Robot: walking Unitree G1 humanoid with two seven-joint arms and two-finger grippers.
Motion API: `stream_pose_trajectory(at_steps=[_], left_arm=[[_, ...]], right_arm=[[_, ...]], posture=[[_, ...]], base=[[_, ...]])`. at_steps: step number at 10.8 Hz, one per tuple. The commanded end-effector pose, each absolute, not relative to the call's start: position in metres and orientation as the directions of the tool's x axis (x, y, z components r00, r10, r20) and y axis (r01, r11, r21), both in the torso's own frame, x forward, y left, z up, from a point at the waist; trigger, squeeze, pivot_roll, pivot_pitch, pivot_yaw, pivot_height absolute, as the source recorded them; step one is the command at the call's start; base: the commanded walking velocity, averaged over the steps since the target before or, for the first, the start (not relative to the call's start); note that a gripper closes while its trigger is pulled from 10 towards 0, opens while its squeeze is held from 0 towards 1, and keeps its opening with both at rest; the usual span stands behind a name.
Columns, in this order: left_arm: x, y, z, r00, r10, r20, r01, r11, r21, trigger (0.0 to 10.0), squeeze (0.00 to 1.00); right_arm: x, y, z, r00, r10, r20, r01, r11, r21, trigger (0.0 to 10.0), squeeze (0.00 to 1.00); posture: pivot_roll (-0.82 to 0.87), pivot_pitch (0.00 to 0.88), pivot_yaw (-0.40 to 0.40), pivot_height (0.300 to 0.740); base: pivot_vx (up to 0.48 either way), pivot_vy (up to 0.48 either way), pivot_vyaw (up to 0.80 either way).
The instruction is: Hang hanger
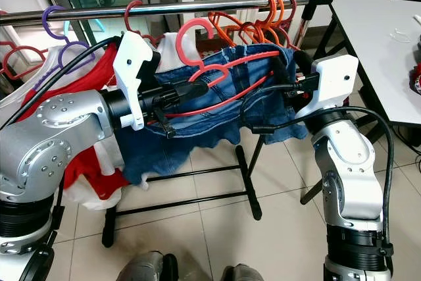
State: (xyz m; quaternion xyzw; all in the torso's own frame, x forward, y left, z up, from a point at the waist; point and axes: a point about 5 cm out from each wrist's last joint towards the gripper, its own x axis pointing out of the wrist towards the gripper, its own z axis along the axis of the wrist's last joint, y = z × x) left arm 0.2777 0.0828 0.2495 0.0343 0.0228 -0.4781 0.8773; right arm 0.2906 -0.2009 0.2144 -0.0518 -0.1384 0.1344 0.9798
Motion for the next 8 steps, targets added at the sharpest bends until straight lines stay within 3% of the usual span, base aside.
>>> stream_pose_trajectory(at_steps=[1, 8], left_arm=[[0.2728, 0.0781, 0.2635, 0.514, -0.857, -0.030, 0.856, 0.510, 0.086, 0.0, 0.00], [0.2759, 0.0799, 0.2662, 0.534, -0.846, -0.014, 0.843, 0.531, 0.089, 0.0, 0.00]], right_arm=[[0.2910, -0.2008, 0.2169, 0.922, 0.281, 0.267, -0.249, 0.957, -0.148, 0.0, 0.00], [0.2898, -0.2039, 0.2155, 0.926, 0.274, 0.258, -0.241, 0.958, -0.155, 0.0, 0.00]], posture=[[0.03, 0.053, 0.015, 0.740], [0.03, 0.049, 0.007, 0.740]], base=[[0.000, 0.000, 0.00], [0.000, 0.000, 0.00]])
